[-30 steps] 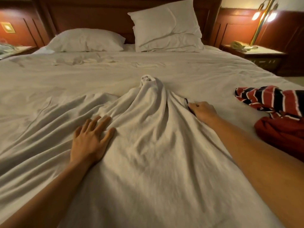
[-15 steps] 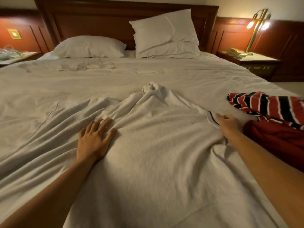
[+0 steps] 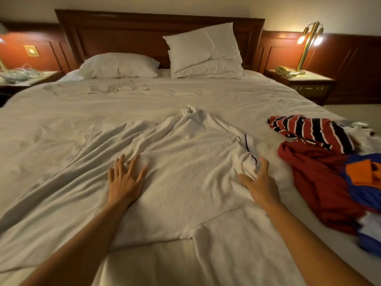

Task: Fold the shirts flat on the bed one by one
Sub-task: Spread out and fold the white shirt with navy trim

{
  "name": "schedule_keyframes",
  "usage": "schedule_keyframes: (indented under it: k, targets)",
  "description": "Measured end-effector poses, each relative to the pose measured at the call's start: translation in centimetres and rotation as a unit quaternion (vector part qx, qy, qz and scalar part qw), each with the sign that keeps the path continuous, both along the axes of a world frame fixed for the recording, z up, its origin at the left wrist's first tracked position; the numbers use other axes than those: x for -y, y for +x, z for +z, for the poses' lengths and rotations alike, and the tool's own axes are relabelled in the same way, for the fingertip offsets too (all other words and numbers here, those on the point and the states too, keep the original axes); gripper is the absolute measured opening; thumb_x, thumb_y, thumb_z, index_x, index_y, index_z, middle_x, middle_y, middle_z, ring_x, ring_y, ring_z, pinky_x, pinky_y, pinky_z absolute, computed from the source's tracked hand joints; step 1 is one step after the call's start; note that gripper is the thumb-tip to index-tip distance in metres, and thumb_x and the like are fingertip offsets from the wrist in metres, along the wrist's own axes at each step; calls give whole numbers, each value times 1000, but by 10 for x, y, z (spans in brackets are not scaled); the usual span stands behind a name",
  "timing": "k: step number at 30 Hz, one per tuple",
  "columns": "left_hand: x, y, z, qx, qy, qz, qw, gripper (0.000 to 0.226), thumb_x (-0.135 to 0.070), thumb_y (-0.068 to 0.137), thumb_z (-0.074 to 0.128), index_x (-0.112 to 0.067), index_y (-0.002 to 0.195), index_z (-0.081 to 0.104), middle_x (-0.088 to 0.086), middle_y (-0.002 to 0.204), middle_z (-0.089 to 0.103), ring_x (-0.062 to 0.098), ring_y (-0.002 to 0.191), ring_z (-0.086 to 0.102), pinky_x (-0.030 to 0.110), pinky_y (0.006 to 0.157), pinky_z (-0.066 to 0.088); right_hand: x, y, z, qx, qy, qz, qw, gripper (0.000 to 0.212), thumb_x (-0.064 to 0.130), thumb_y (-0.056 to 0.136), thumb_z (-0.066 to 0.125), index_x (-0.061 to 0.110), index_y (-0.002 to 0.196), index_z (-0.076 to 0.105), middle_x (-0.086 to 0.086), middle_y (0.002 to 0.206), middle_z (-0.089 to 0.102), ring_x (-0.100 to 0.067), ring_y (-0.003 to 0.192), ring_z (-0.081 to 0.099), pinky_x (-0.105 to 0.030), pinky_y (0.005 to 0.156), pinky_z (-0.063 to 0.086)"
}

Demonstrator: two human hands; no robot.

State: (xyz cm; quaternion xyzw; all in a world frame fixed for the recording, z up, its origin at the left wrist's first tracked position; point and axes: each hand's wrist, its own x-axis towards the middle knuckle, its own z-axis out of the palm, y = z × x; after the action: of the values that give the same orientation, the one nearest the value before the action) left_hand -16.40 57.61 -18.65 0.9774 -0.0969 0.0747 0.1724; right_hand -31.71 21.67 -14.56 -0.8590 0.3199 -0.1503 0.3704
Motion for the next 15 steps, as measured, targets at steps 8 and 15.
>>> schedule_keyframes:
  k: [8,15]
  targets:
    - [-42,-54,4,-69,52,-22,996,63,-68,97,18,-46,156,11,3,166,-11,23,152,-16,48,121,-14,23,-63,7,-59,-48,-26,997,53,31,87,73,12,128,46,-21,124,62,-39,109,60,-41,85,48]
    - [-59,-86,6,-100,44,-23,994,64,-72,95,20,-49,154,16,3,167,6,23,154,-2,47,123,-4,-4,-123,10,-40,-42,18,998,83,56,77,75,29,143,33,-12,129,60,-35,110,60,-37,80,46]
